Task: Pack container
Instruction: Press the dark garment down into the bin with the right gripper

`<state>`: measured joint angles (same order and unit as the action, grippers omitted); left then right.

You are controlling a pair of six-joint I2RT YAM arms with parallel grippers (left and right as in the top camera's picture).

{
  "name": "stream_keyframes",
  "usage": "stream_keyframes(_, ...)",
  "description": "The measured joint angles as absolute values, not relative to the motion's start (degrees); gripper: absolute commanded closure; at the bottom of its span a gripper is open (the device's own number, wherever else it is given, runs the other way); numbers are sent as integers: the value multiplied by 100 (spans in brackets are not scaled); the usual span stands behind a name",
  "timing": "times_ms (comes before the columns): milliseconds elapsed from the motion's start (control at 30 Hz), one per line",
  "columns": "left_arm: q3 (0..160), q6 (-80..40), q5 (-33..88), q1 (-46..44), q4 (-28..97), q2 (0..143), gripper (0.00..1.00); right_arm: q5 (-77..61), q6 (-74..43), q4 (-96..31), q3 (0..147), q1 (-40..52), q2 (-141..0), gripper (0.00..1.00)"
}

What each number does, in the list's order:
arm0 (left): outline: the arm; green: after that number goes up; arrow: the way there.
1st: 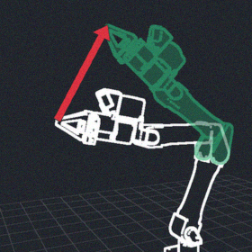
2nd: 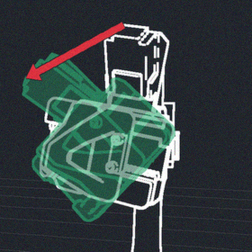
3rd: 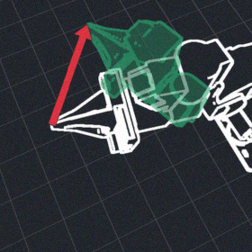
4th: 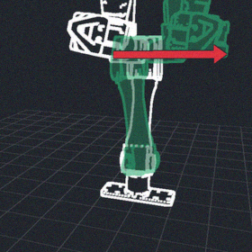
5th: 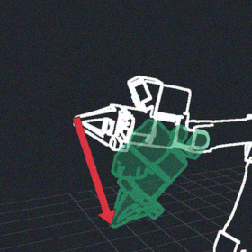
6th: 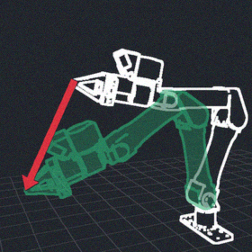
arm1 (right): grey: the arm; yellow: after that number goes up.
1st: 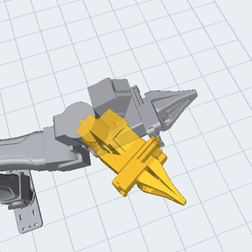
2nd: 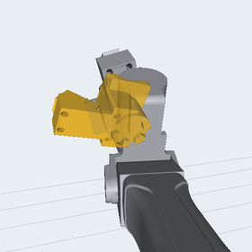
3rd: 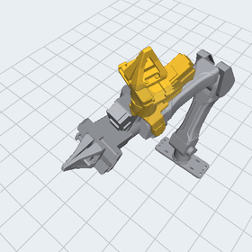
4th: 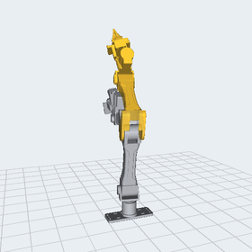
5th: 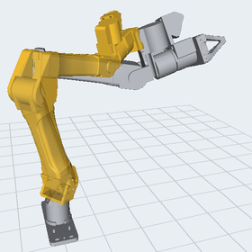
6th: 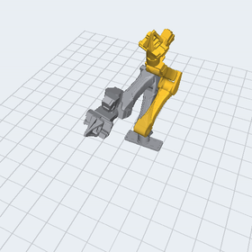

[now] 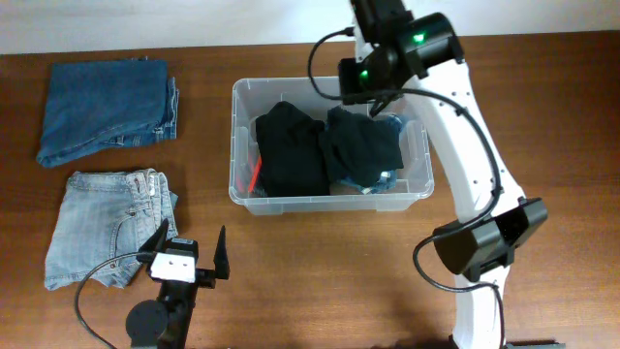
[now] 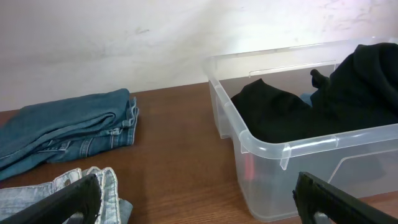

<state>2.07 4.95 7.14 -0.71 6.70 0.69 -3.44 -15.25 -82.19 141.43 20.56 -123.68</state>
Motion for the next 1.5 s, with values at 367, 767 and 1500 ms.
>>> stream_keyframes(367,207,497,714,-71,670,69,1,-580,-1656,-6978,11778,1990,-12427,92)
stream_keyframes(767,207,495,714,-71,670,69,1,-123,-1299,-6497,10617,2663,-12468,92)
stream_keyframes(1500,207,495,714,-71,670,69,0,279,-1647,-6259,10696,2292,-12663,88)
